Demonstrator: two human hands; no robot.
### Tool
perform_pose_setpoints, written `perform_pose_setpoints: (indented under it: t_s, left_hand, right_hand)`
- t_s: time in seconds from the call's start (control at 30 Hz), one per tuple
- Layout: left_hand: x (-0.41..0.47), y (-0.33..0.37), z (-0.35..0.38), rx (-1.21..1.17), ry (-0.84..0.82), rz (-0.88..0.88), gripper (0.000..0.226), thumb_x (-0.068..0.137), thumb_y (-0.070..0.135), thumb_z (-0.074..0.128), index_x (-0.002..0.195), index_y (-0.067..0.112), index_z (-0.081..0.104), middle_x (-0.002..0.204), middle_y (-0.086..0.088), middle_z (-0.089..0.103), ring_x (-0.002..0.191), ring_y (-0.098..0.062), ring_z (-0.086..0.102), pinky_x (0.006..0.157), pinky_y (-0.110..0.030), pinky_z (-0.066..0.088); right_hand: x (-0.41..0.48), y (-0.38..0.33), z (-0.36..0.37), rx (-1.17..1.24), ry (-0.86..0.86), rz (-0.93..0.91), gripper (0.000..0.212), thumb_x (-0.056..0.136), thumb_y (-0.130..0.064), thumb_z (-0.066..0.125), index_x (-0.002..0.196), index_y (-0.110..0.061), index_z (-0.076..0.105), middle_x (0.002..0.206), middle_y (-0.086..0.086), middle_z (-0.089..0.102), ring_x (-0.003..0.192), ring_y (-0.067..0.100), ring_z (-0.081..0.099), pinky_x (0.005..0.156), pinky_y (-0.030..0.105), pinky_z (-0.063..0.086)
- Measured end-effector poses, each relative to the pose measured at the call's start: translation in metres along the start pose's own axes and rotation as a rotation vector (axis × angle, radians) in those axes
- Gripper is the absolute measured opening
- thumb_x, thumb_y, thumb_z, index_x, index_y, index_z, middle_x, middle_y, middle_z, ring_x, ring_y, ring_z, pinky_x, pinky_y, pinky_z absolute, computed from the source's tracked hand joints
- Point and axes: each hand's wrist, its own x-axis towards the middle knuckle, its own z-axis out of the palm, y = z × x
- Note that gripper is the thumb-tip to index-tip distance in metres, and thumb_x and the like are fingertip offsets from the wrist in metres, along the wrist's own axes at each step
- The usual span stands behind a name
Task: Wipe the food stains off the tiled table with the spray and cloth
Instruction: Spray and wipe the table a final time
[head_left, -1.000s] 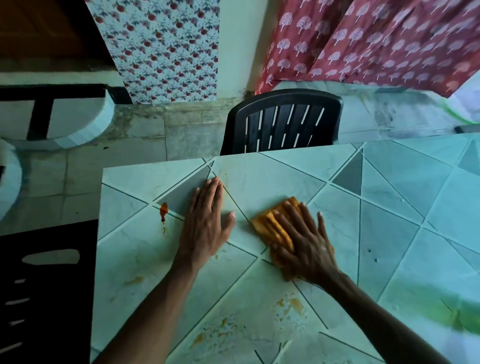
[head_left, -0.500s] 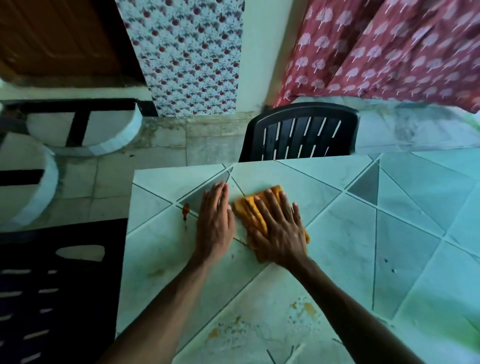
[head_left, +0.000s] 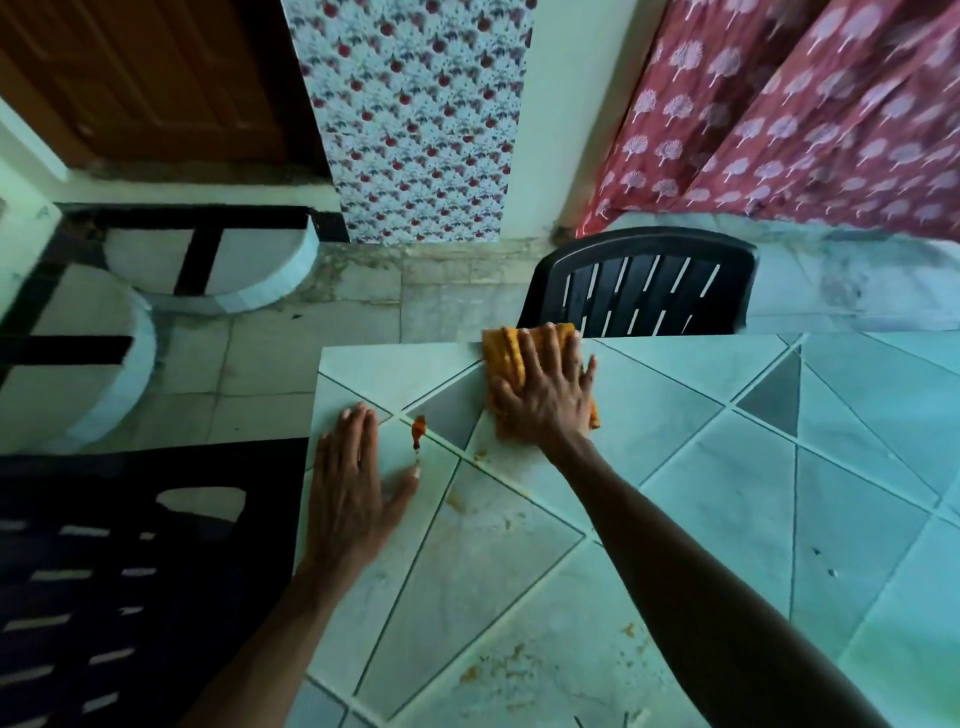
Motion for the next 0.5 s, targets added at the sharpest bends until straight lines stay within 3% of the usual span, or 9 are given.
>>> perform_pose_setpoints:
  t_s: [0.13,0.23,0.37,0.5]
  left_hand:
    - [0.001,0.006,-0.004,-0.015,-0.026,-0.037,0.09,0.088,0.06,0.046,0.153,0.003,0.024,0.162,-0.011,0.021,0.149,-0.028,0.021,0.12,-0.048,0.022]
    - [0.005,0.009,-0.008,-0.009,-0.09,-0.076,0.092,0.086,0.063,0.044,0.153,0.004,0.023,0.163,-0.009,0.019,0.149,-0.029,0.022,0.119,-0.048,0.024]
    - [0.007,0.007,-0.012,-0.003,-0.126,-0.065,0.092,0.086,0.065,0.044,0.153,0.003,0.025,0.162,-0.01,0.019,0.147,-0.031,0.023,0.118,-0.048,0.024]
    - [0.007,0.004,-0.013,0.015,-0.157,-0.062,0.093,0.087,0.066,0.041,0.153,0.003,0.023,0.163,-0.011,0.018,0.149,-0.03,0.02,0.118,-0.048,0.023]
  right_hand:
    - [-0.072,-0.003,0.013,-0.032,-0.03,-0.294,0.078,0.094,-0.074,0.027,0.158,-0.04,0.0,0.168,-0.003,-0.01,0.153,0.025,-0.019,0.122,0.056,-0.007]
    - [-0.126,0.047,0.012,-0.03,-0.063,-0.363,0.074,0.093,-0.074,0.026,0.158,-0.043,0.006,0.168,-0.007,-0.006,0.154,0.023,-0.012,0.122,0.058,0.002]
    - [-0.117,0.113,-0.001,-0.058,-0.08,-0.054,0.078,0.088,-0.076,0.018,0.157,-0.044,0.001,0.166,-0.009,-0.014,0.152,0.022,-0.019,0.122,0.06,-0.001]
    - [-0.036,0.085,-0.015,0.084,-0.03,0.239,0.088,0.083,-0.078,0.013,0.159,-0.036,-0.001,0.166,-0.002,-0.016,0.152,0.028,-0.019,0.121,0.059,-0.008]
